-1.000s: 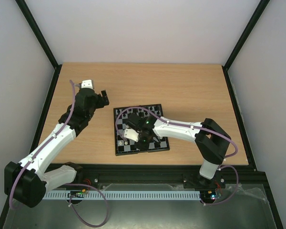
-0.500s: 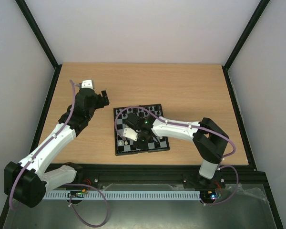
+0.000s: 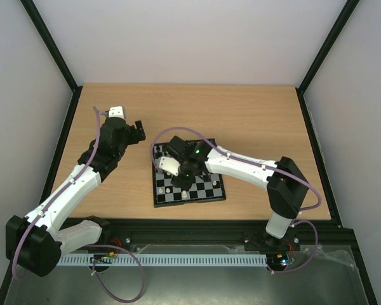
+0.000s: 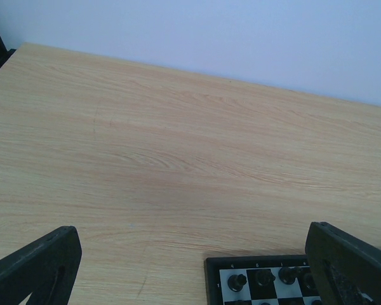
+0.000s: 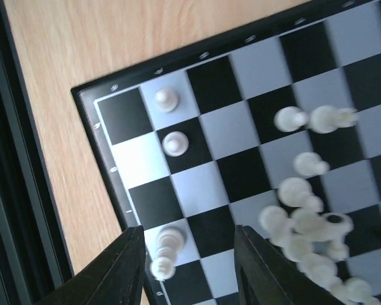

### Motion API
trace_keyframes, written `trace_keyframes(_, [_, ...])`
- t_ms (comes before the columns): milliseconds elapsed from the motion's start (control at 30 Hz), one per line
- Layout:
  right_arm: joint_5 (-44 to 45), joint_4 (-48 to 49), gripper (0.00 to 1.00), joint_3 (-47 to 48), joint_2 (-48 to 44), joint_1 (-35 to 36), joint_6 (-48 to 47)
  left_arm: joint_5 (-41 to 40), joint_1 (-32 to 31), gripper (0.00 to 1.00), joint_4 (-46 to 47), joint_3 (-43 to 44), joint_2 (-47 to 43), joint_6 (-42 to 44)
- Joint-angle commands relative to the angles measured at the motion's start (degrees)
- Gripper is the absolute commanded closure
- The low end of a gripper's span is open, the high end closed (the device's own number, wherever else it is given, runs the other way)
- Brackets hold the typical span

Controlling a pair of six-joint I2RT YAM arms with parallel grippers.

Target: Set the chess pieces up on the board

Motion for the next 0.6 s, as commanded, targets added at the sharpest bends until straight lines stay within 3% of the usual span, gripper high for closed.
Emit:
trace_keyframes(0, [-2.5,-4.53,0.62,4.01,-1.79,-4.26,1.23,-0.33,-0.02,0.01,-0.55,1.5,-1.3,0.91])
trace_keyframes(367, [-0.58,-3.04,0.8,4.72,5.02,-8.19,3.51,4.02,-0.06,0.01,-0.13,1.55,-1.48,2.66])
trace_keyframes(567, [-1.12,-2.39,0.82,4.15,7.94,-8.16,3.88,4.24,-0.02,0.01,-0.17,1.59,-1.32,2.93])
